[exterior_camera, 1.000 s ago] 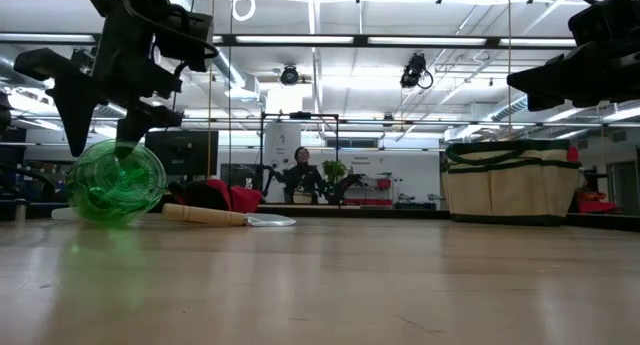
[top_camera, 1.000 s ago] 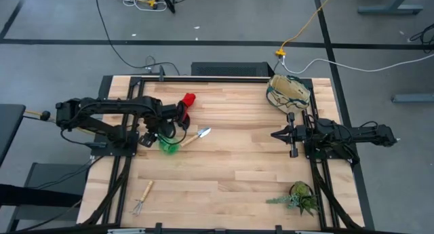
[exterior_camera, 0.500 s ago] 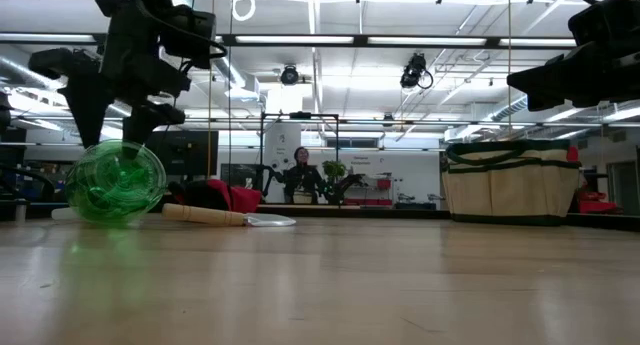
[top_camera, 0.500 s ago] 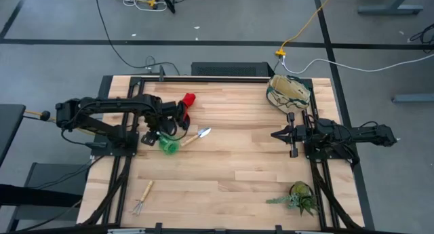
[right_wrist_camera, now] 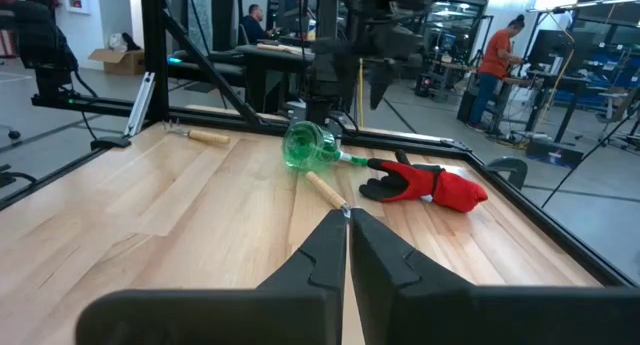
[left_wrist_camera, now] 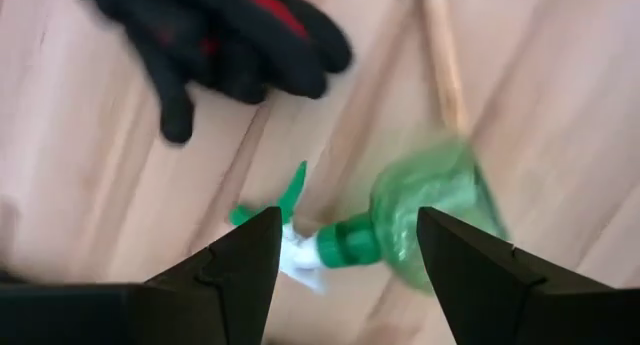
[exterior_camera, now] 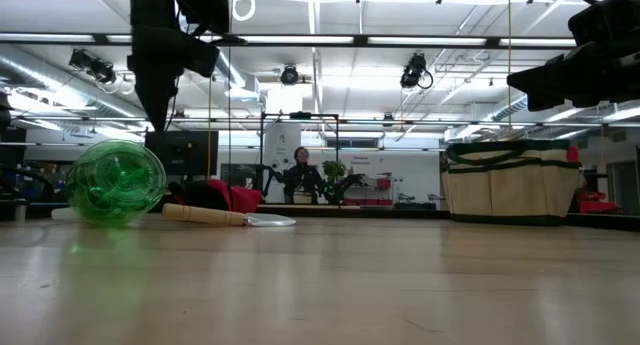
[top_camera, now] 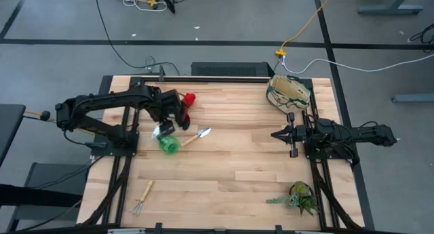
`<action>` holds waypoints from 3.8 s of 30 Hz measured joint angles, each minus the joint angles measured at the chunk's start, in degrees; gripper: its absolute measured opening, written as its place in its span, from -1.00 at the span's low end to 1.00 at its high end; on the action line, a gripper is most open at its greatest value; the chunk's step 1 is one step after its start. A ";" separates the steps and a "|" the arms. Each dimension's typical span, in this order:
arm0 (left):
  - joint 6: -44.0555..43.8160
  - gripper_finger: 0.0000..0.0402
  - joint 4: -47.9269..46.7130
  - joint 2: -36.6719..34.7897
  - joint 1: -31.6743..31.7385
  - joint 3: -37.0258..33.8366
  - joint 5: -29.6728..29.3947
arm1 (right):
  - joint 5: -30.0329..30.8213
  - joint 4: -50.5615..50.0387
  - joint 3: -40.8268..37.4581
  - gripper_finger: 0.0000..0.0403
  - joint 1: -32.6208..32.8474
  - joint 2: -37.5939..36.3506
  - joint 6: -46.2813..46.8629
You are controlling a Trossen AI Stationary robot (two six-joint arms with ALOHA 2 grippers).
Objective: Pick & Place Garden tools in Gardening bag
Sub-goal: Put the green spray bottle into the gardening bag
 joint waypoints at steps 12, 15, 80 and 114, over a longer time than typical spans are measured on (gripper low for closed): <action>-29.12 0.20 -0.08 0.00 -0.29 0.07 0.51 | 0.00 0.00 0.00 -0.89 0.00 0.00 -0.02; -33.41 0.20 -0.08 0.00 -0.78 0.07 0.48 | 0.00 0.00 0.02 -0.89 0.00 0.00 -0.01; -39.73 0.20 3.52 -2.32 -2.38 -8.34 -1.32 | 0.00 0.00 0.00 -0.89 0.00 0.00 0.00; -43.75 0.20 6.41 -2.29 -2.38 -8.34 -4.09 | -0.01 0.01 0.01 -0.89 0.00 0.01 0.00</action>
